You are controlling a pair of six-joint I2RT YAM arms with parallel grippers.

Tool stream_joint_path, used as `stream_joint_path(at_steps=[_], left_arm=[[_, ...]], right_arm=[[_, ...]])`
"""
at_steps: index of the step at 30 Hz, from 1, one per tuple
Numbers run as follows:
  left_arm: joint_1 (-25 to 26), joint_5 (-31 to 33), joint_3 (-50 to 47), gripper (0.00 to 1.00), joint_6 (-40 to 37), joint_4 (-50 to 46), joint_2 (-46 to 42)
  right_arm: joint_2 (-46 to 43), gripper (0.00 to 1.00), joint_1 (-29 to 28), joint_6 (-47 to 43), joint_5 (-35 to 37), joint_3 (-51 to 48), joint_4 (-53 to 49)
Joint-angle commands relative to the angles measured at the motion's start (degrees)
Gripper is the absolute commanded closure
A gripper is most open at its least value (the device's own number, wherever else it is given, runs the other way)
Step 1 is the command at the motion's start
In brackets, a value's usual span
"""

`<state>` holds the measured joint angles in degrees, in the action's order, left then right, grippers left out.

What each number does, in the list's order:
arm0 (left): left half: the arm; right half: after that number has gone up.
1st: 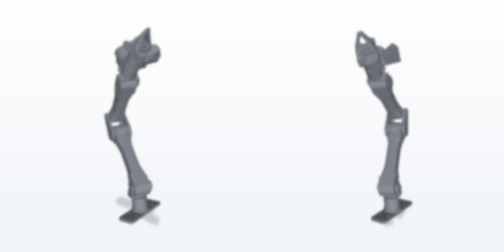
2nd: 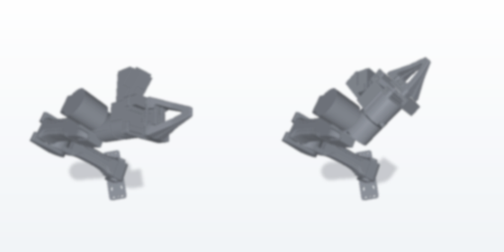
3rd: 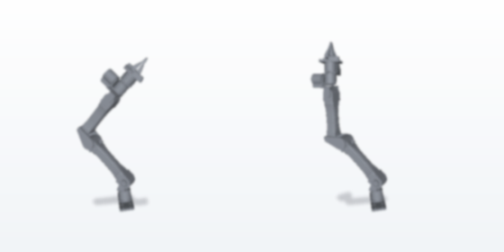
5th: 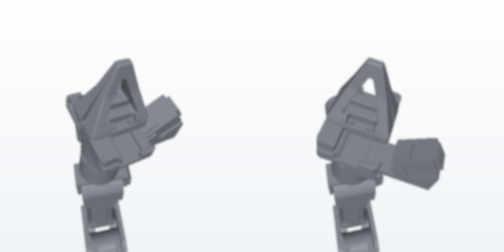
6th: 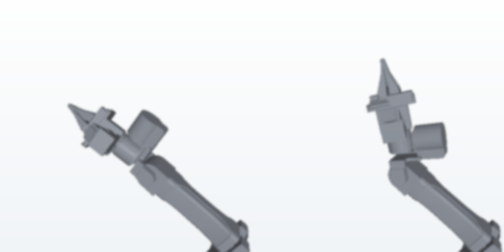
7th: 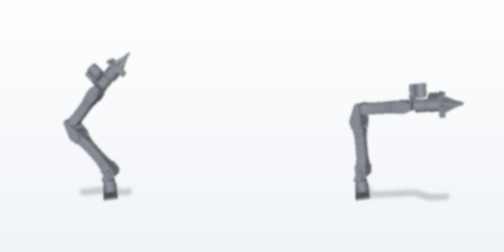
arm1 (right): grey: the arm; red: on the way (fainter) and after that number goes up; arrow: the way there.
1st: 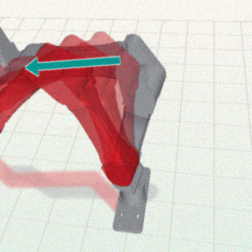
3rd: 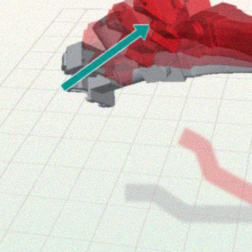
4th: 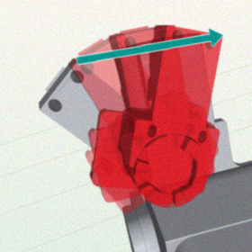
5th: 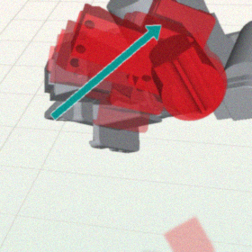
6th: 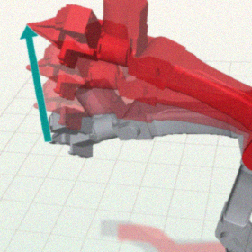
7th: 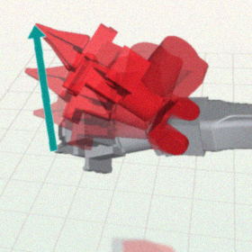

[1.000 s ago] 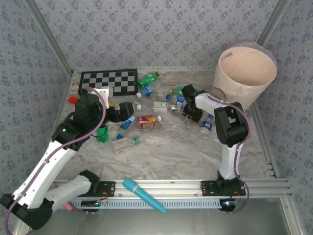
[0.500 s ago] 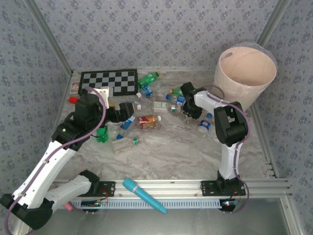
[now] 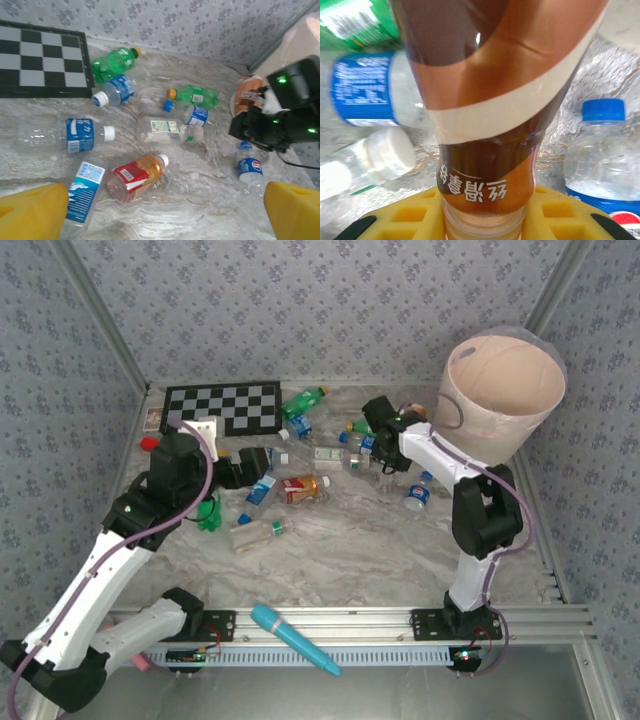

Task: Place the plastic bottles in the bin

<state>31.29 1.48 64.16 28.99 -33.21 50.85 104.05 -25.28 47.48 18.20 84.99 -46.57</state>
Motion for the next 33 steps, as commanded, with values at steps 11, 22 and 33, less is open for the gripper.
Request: stream_joint_path(at_steps=[11,22,33], left_arm=[[0.0,13.5,0.0,0.0,-0.1,-0.7,-3.3],[0.0,10.3,1.9,0.0,-3.1,0.6,-1.7],[0.0,5.5,4.9,0.0,-6.2,2.0,1.1]], right_arm=[[-11.8,0.68,-1.0,-8.5,4.3,15.5,-6.7],[-17.2,0.68,12.3,-5.9,-6.2,23.4,-2.9],[-15.0,0.67,28.4,6.0,-17.5,24.0,4.6]])
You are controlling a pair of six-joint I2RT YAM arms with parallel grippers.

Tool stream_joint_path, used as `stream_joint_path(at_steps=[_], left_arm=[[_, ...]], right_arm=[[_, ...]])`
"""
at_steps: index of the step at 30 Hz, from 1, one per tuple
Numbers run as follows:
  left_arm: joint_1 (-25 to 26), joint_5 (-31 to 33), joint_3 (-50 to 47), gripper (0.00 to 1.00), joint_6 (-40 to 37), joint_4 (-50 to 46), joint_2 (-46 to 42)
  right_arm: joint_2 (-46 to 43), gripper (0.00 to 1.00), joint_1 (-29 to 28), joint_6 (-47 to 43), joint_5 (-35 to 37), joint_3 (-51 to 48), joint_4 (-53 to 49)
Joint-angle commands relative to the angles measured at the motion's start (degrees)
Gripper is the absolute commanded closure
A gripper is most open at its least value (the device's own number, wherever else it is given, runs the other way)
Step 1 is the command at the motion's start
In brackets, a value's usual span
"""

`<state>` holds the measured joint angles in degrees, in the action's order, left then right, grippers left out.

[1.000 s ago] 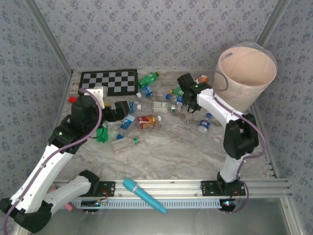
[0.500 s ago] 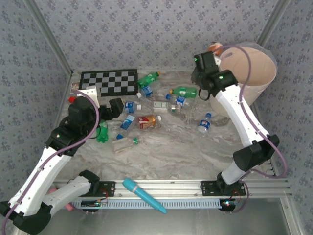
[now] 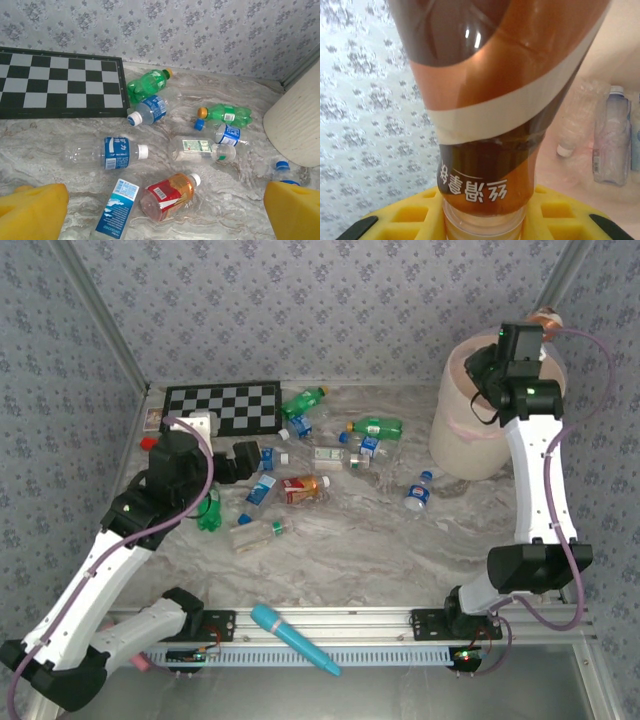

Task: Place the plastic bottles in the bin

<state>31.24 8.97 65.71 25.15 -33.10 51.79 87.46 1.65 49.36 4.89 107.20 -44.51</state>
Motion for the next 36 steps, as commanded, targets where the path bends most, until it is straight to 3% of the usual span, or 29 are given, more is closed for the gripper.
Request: stream_joint_path(at_steps=[1,14,16,17,21,27,34,36], left_arm=[[0.0,-2.3,3.9,0.0,-2.8,1.7,0.6],[0.0,-2.7,6.7,0.0,-4.8,0.2,1.8],[0.0,-2.4,6.8,0.0,-4.7,0.0,1.8],[0.0,-2.3,6.7,0.0,-4.6,-0.2,1.7],[0.0,-2.1,6.6,0.0,-4.3,-0.3,1.6],[0.0,-0.8,7.0,0.0,-4.4,-0.6,2.4],[-0.1,6.8,8.4,0.0,-2.4,-3.9,4.6],[-0.6,8.8,8.9,0.0,-1.3,-5.5,5.3]], right_arm=[[2.4,0.67,2.3,5.1,-5.1,1.9,3.1],[10.5,0.65,6.2,12.1,-9.1,4.0,8.1],[11.4,0.57,6.2,11.6,-9.3,5.3,7.5],[11.7,0.48,6.2,11.4,-9.4,6.0,7.2],[12.0,0.32,6.2,9.7,-9.5,7.6,6.8],[10.6,0.25,5.1,6.4,-9.2,8.3,5.5],[9.2,0.24,1.6,1.4,-9.1,9.2,2.8],[9.0,0.17,-0.3,-0.6,-8.4,9.8,1.6]])
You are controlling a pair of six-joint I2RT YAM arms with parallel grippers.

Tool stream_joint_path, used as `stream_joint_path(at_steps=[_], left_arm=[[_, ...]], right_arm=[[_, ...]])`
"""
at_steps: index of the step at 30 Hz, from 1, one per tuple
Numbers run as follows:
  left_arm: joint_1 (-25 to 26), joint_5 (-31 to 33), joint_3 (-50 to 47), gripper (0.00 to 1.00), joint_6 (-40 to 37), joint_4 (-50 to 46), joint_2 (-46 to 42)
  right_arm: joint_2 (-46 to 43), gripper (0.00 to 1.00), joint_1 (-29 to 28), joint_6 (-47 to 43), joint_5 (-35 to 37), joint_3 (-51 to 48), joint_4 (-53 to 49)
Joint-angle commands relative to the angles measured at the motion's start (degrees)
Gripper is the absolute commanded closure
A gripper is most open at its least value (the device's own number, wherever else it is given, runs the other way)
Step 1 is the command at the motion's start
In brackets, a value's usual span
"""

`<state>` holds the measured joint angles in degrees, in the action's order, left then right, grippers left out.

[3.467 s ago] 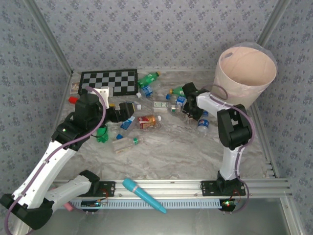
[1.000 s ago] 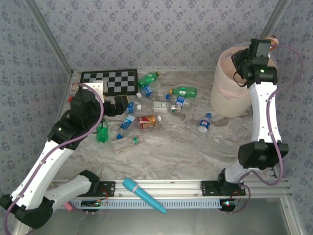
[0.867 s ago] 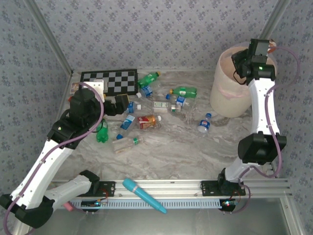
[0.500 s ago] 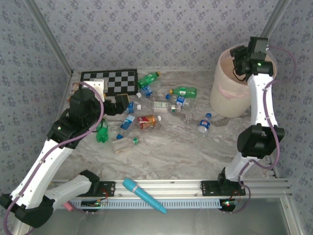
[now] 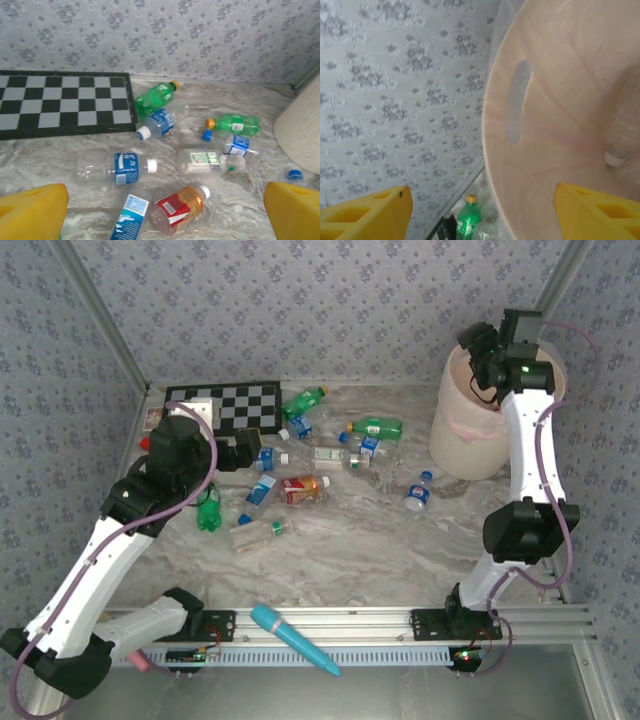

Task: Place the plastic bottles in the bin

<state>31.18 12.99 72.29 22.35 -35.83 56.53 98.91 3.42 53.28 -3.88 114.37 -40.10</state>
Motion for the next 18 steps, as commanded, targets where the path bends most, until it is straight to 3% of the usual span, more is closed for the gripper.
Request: stream_joint_path(at_steps=[1,3,11,18], left_arm=[[-0.9,5.1,2.3,0.0,1.9,-2.7,0.7],[-1.6,5.2,2.3,0.0,2.8,-5.0,0.9],[-4.1,4.4,1.2,0.0,4.9,-6.8,0.0],[-4.6,3.0,1.1,0.0,5.4,-7.9,-1.0]], right_arm=[[-2.5,0.13,-3.0,-5.5,0.7,2.9,-3.3],[-2.7,0.0,-5.4,-8.0,2.2,3.5,-4.4],[-1.3,0.0,-15.6,-16.8,6.9,5.0,-6.8],[3.5,0.0,-21.8,-27.9,2.9,5.2,-9.8]])
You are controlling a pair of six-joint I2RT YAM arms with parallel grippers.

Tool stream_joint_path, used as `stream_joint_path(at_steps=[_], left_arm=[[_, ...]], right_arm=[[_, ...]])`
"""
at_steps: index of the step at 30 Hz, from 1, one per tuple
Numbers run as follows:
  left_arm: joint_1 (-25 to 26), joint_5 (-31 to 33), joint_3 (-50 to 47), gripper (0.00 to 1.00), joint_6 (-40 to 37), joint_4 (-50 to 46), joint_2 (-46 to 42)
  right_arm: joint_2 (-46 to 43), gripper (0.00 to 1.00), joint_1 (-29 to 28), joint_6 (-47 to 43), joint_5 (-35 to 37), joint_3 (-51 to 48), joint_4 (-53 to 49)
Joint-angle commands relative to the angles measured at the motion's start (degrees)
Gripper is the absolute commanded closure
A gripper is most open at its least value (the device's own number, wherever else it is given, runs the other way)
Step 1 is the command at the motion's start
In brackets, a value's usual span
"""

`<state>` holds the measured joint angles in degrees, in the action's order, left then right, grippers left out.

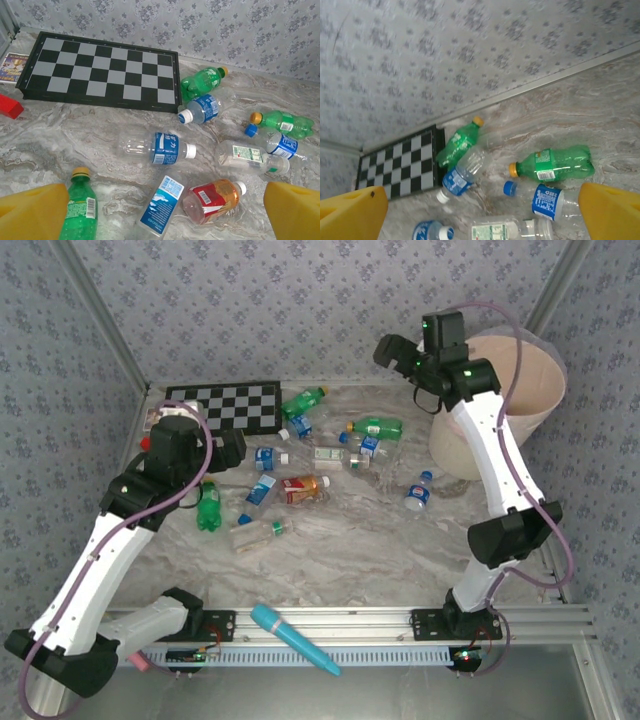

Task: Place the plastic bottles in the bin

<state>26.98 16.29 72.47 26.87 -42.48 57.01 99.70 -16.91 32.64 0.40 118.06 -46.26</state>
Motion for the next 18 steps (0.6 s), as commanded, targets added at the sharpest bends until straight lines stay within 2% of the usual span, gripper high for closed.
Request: stream_joint_path(at_steps=[1,8,14,18], left_arm=[[-0.4,-0.4,0.9,0.0,1.0,-1.4,-1.6],[-0.5,-1.5,1.1,0.0,0.8,-2.1,-2.2],[-0.5,-6.5,0.8,0.0,0.4,-1.6,-2.6],[-0.5,-7.0,0.6,0.0,0.6,-1.5,-2.5]], right_arm=[[3.5,0.0,-1.9,-8.2,-2.7,1.5,-4.3],[8.7,0.0,-5.9,-12.5,-4.4,-0.4,-5.8],[14.7,0.0,-9.2,-15.3,-5.9,-0.1,-7.2],[19.1,0.0,-10.6,-16.3,-7.4,0.5,-8.1]])
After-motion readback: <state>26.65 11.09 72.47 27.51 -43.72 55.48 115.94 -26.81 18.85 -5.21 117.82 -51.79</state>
